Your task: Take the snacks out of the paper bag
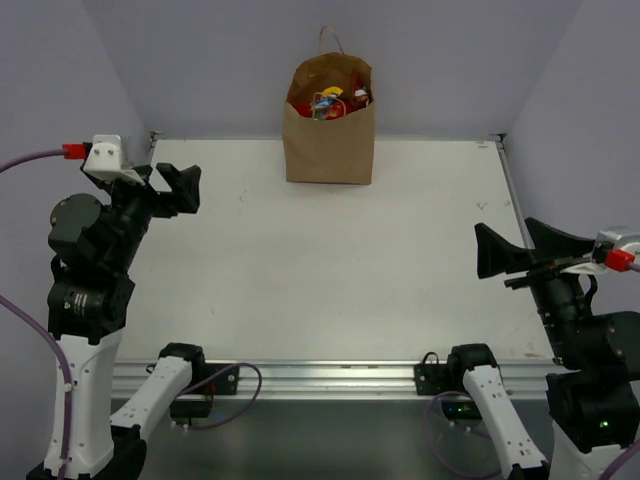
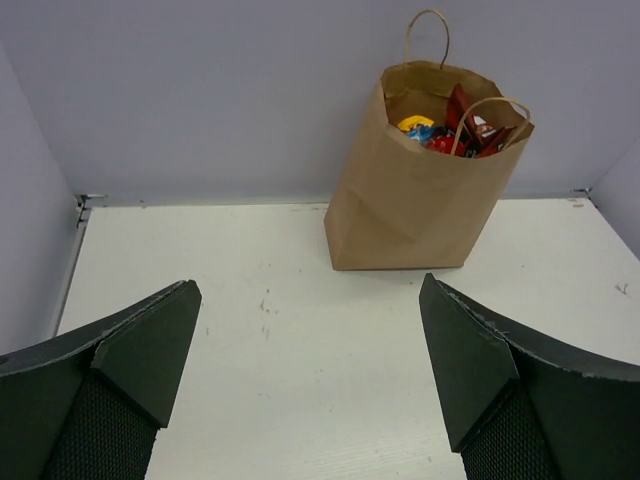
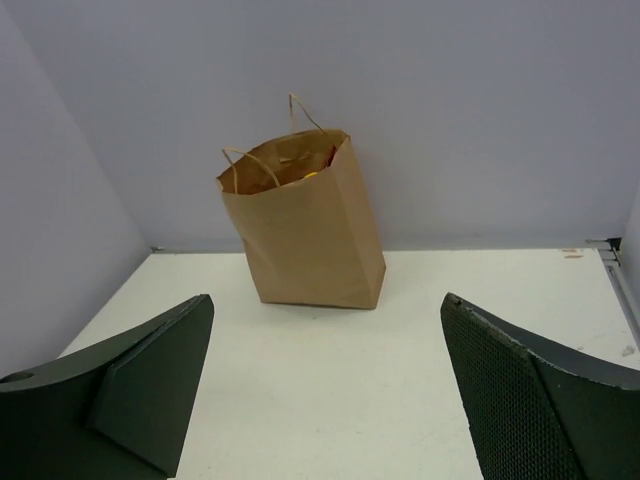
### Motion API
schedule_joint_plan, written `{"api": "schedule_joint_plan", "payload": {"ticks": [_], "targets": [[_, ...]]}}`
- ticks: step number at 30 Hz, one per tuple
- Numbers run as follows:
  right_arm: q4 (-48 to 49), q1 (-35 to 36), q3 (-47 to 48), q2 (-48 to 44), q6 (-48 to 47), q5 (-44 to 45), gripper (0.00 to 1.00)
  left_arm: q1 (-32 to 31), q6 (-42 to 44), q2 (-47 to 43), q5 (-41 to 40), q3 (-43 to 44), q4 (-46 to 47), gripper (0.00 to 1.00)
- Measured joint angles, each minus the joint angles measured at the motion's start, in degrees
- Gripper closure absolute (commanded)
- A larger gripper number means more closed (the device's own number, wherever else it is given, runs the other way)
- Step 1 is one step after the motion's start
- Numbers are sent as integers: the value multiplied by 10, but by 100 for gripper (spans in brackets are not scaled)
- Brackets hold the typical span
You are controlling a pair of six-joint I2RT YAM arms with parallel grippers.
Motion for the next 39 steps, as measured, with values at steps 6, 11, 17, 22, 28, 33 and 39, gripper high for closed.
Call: {"api": "schedule_joint_plan", "payload": {"ticks": [6, 11, 17, 22, 28, 33, 39], "targets": [[-1, 0, -6, 27, 9, -14, 1, 0, -13, 53, 28, 5, 3, 0], [-2, 0, -27, 60, 17, -36, 1, -11, -40, 212, 52, 86, 18, 0], [0, 0, -76, 82, 25, -71, 1, -80, -59, 438, 32, 247, 38, 0], [7, 0, -106, 89, 31, -102, 1, -127, -57, 622, -25, 433, 54, 2], [20, 0, -127, 91, 33, -135, 1, -145, -43, 734, -100, 506, 107, 17], [29, 0, -148, 84, 33, -143, 1, -145, -24, 782, -146, 507, 148, 30], [40, 0, -170, 68, 33, -145, 1, -144, -10, 813, -155, 507, 167, 62]]}}
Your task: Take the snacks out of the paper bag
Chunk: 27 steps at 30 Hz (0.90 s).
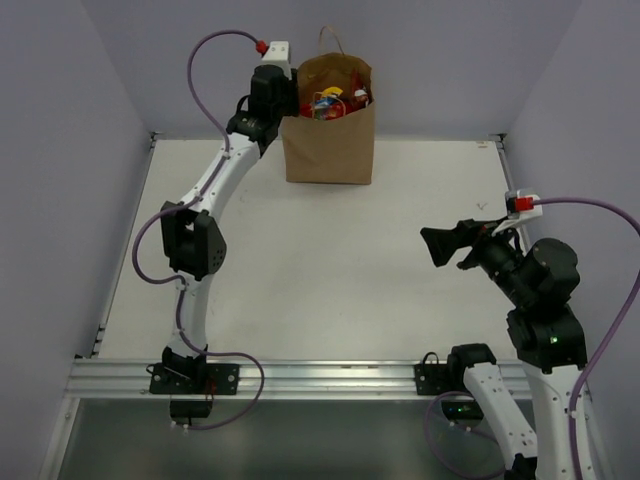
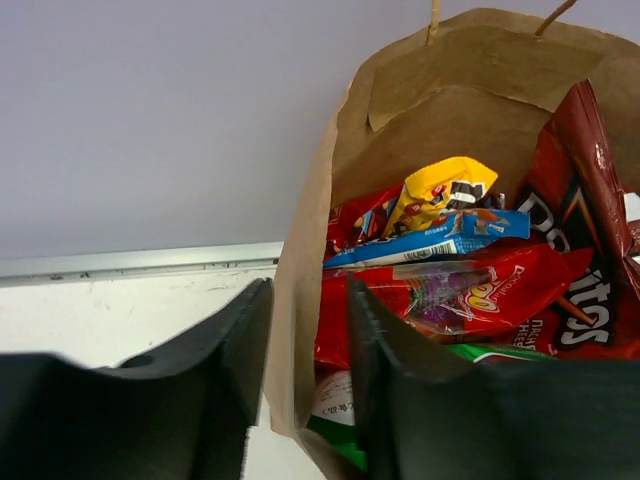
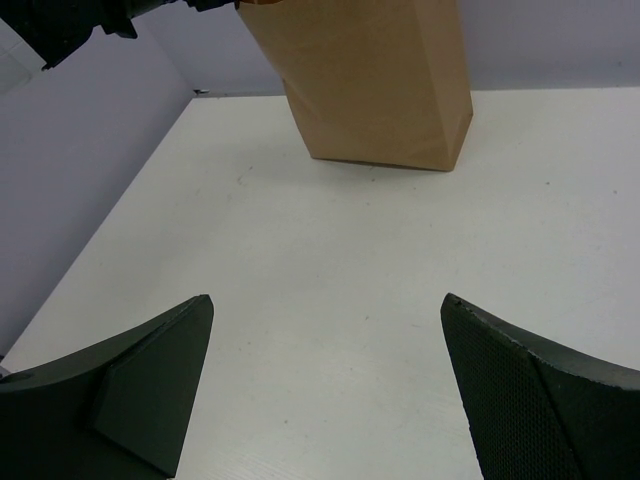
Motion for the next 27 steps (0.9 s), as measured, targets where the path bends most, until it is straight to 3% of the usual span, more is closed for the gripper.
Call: {"api": "schedule_joint_plan", "payload": {"ticks": [1, 3, 4, 5, 14, 27], "targets": [[2, 0, -2, -2, 0, 0, 1, 0, 3, 2, 1, 0, 3, 68], [5, 0, -3, -3, 0, 0, 1, -1, 5, 2, 3, 0, 9, 91], [5, 0, -3, -3, 0, 0, 1, -2, 9, 2, 5, 0, 11, 91], [6, 0, -4, -3, 0, 0, 1, -2, 13, 2, 6, 0, 12, 100], [6, 0, -3, -8, -2, 0, 1, -7, 11, -43, 18, -45, -14, 100], [6, 2, -3, -10, -6, -9, 1, -19, -61, -377, 26, -366, -173, 100]]}}
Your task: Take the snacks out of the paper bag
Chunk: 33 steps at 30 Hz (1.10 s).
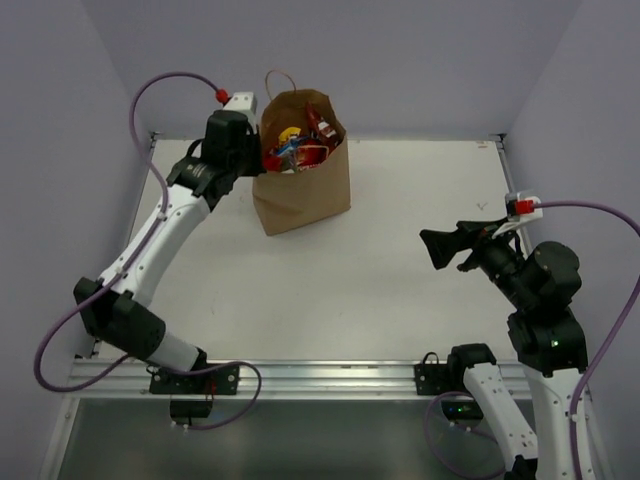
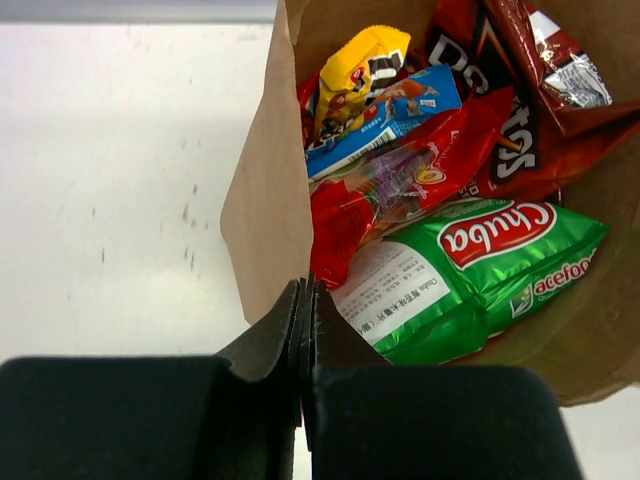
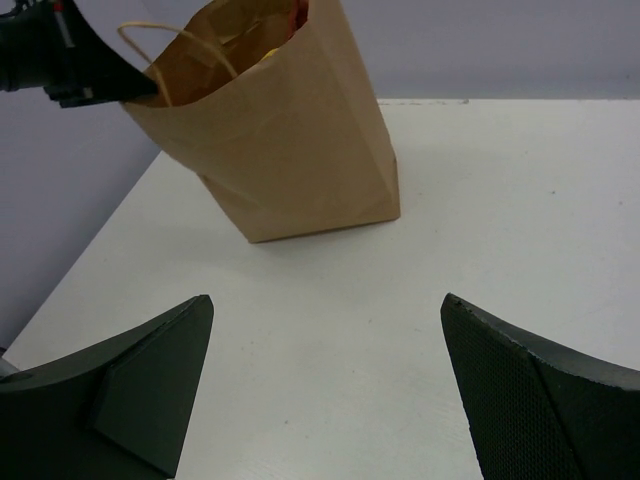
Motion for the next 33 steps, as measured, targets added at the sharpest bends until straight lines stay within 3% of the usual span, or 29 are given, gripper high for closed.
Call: {"api": "schedule_joint_plan", "payload": {"ticks": [6, 9, 10, 12, 13, 19, 24, 27, 33], "targets": [[0, 2, 0, 0, -2, -2, 1, 0, -36, -176, 0, -124, -83, 100], [0, 4, 0, -1, -3, -3, 1, 0, -39, -235, 0, -145, -130, 52], [0, 4, 0, -2, -3, -5, 1, 0, -39, -249, 0, -144, -136, 28], [0, 5, 0, -4, -3, -7, 1, 0, -36, -269, -1, -131, -145, 12], [1, 5, 0, -5, -3, -10, 1, 0, -31, -271, -2, -125, -145, 10], [0, 8, 0, -6, -11, -30, 1, 14, 48, -214, 3, -32, -131, 12], [2, 10, 0, -13, -16, -52, 1, 113, 121, -91, 91, 68, -93, 16], [4, 15, 0, -17, -20, -63, 1, 142, 155, -14, 125, 110, -86, 19], [6, 24, -2, -24, -26, -69, 1, 159, 200, 73, 220, 120, -91, 36]]}}
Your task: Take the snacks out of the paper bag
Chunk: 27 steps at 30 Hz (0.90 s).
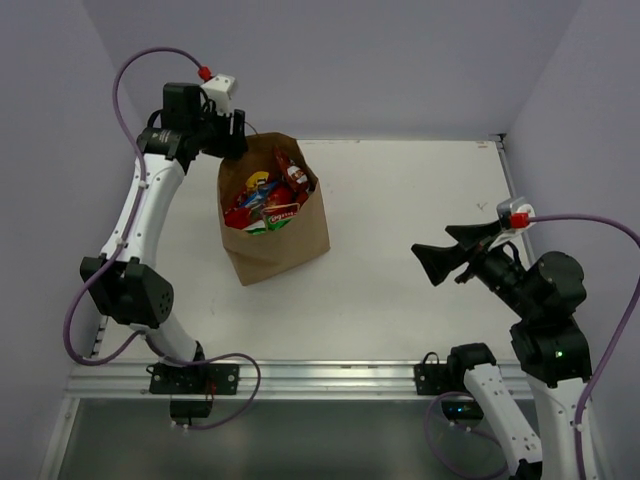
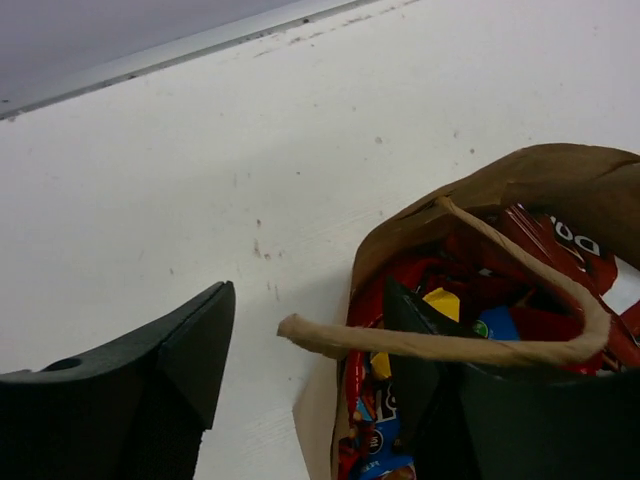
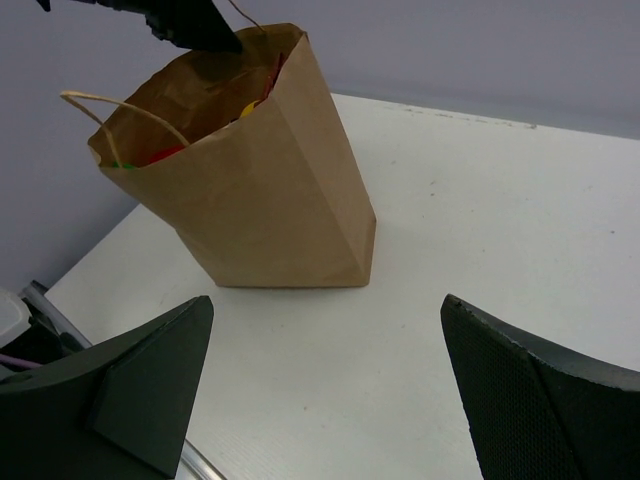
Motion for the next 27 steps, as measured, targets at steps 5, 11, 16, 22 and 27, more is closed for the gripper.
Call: {"api": "schedule_joint_plan", "payload": {"ticks": [5, 11, 16, 22, 27], "targets": [[6, 7, -8, -3, -3, -5, 1, 2, 18, 3, 57, -4, 9, 63], [8, 10, -14, -2, -5, -7, 1, 2, 29, 3, 104, -14, 9, 61], [11, 14, -14, -1, -7, -9, 1, 2, 37, 3, 112, -47, 9, 52], [19, 18, -15, 7, -8, -22, 1, 2, 40, 3, 104, -54, 12, 100], [22, 26, -13, 21, -11, -24, 1, 4, 43, 3, 81, -49, 8, 100]]}}
